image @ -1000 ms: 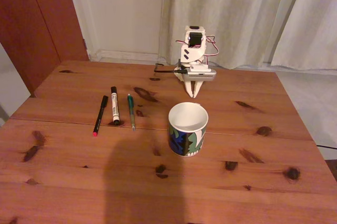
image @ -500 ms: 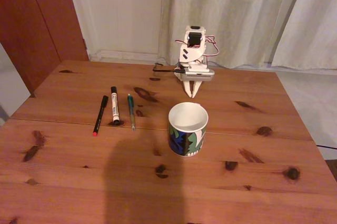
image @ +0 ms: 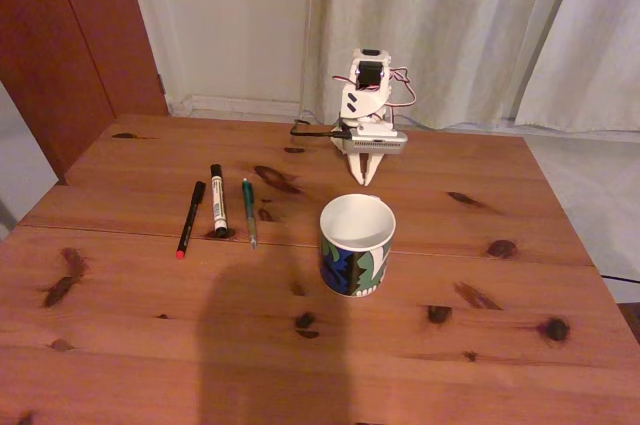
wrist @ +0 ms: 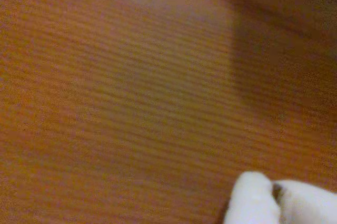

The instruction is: Clean up the desk and place the pens and markers into the cup

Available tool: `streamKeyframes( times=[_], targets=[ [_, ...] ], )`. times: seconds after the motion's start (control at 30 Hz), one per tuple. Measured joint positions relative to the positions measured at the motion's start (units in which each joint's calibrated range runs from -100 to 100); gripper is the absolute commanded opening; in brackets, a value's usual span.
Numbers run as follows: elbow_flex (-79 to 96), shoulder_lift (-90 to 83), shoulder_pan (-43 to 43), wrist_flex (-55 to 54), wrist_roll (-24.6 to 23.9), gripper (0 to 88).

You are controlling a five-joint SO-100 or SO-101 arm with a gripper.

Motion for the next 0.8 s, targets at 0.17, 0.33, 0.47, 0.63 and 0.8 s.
streamKeyframes(
  times=[0.17,0.33,0.47,0.63,0.8],
  targets=[
    [0.00,0.00,0.00,0.00,0.00,0.7],
    [0.00,0.00,0.00,0.00,0.00,0.7],
    [-0.85,0.00,0.00,0.00,0.00,0.7],
    [-3.74,4.07,1.98,-0.08,0.00,0.7],
    [-11.13,15.25,3.01,0.41,0.00,0.7]
  ],
)
